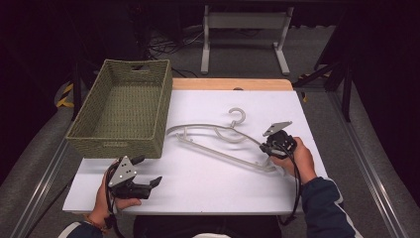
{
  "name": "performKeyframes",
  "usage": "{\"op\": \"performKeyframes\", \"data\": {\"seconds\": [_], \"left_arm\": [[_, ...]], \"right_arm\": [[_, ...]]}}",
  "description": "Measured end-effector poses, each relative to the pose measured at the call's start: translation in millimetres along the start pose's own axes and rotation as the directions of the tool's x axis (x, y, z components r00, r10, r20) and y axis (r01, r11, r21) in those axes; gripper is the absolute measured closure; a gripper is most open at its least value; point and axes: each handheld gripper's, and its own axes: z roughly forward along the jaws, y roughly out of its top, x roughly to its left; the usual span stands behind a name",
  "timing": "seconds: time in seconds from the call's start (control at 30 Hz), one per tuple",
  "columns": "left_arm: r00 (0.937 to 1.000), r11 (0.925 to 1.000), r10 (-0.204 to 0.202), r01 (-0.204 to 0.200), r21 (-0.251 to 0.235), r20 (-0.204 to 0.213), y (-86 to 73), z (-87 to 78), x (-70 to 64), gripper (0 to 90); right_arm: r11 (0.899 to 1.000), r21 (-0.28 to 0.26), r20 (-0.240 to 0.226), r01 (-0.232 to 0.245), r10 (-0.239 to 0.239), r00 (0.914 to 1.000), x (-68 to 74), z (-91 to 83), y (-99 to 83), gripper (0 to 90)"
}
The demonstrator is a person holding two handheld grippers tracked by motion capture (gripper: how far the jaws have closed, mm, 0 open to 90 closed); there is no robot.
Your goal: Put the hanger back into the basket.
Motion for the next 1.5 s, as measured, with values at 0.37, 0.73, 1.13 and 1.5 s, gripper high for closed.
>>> {"op": "performKeyframes", "data": {"seconds": [0.37, 0.73, 1.13, 1.5], "left_arm": [[0.9935, 0.993, 0.111, -0.11, 0.043, -0.023, 40.0, 13.8, -20.7, 15.0], [0.9684, 0.9375, 0.249, -0.235, 0.257, -0.021, 69.7, 45.4, -33.7, 30.6], [0.9481, 0.8852, 0.318, -0.302, 0.354, 0.015, 68.5, 56.9, -39.2, 64.7], [0.9415, 0.8564, 0.337, -0.313, 0.41, 0.016, 68.1, 69.7, -39.2, 77.5]], "right_arm": [[0.981, -0.075, -0.081, 0.178, -0.184, 0.9797, 14.1, -39.0, -27.6, 83.5], [0.94, -0.133, -0.089, 0.314, -0.327, 0.9407, 47.5, -55.9, -9.4, 83.4], [0.922, -0.08, -0.106, 0.379, -0.386, 0.9165, 78.1, -42.9, 23.8, 83.4], [0.909, -0.081, -0.101, 0.408, -0.415, 0.9043, 92.2, -35.5, 41.0, 83.3]]}}
